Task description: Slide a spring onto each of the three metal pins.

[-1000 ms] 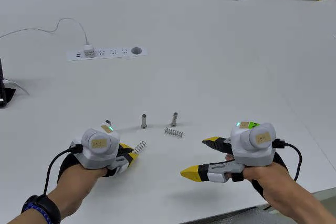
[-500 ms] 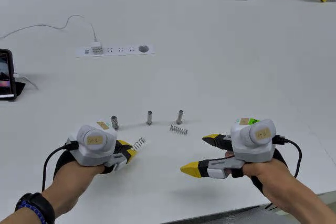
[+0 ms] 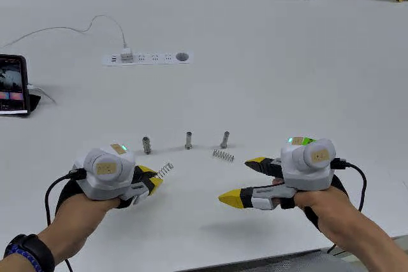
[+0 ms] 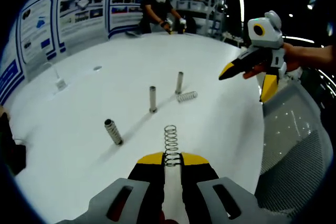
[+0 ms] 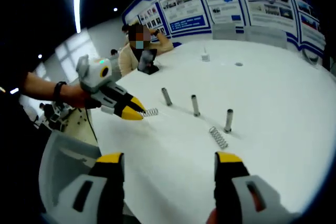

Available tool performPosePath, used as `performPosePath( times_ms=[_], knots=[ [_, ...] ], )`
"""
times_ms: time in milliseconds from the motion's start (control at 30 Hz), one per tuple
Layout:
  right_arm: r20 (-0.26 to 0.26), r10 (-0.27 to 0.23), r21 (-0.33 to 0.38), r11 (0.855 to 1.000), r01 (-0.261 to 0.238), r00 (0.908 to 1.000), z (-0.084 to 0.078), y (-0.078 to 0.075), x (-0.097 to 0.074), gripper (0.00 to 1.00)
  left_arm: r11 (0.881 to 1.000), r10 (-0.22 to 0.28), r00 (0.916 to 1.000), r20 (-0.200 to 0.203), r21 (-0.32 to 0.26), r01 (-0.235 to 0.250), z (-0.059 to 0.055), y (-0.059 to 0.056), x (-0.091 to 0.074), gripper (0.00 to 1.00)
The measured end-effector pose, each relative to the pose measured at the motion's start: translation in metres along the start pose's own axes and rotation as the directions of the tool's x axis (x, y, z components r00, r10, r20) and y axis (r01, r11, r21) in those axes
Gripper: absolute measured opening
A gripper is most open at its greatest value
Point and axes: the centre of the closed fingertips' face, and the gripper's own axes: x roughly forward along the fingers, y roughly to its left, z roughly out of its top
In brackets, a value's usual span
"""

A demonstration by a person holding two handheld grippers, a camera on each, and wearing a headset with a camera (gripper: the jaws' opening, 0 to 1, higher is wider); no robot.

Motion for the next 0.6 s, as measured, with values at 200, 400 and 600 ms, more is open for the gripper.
performPosePath(
  times_ms=[200, 400, 600],
  knots=[
    [0.010, 0.017, 0.008, 1.000, -0.017, 0.9998, 0.007, 0.003, 0.006, 0.69, 1.000, 0.001, 0.9999, 0.014, 0.017, -0.001, 0.006, 0.001, -0.009, 0.10],
    [0.018, 0.035, 0.004, 0.999, -0.035, 0.9992, 0.013, 0.005, 0.011, 0.66, 1.000, -0.002, 0.9996, 0.028, 0.030, 0.001, 0.012, 0.001, -0.016, 0.10],
    [0.029, 0.048, 0.017, 0.999, -0.048, 0.9984, 0.016, 0.006, 0.015, 0.64, 0.997, -0.024, 0.9994, 0.026, 0.079, 0.022, 0.016, -0.008, -0.019, 0.10]
  ],
)
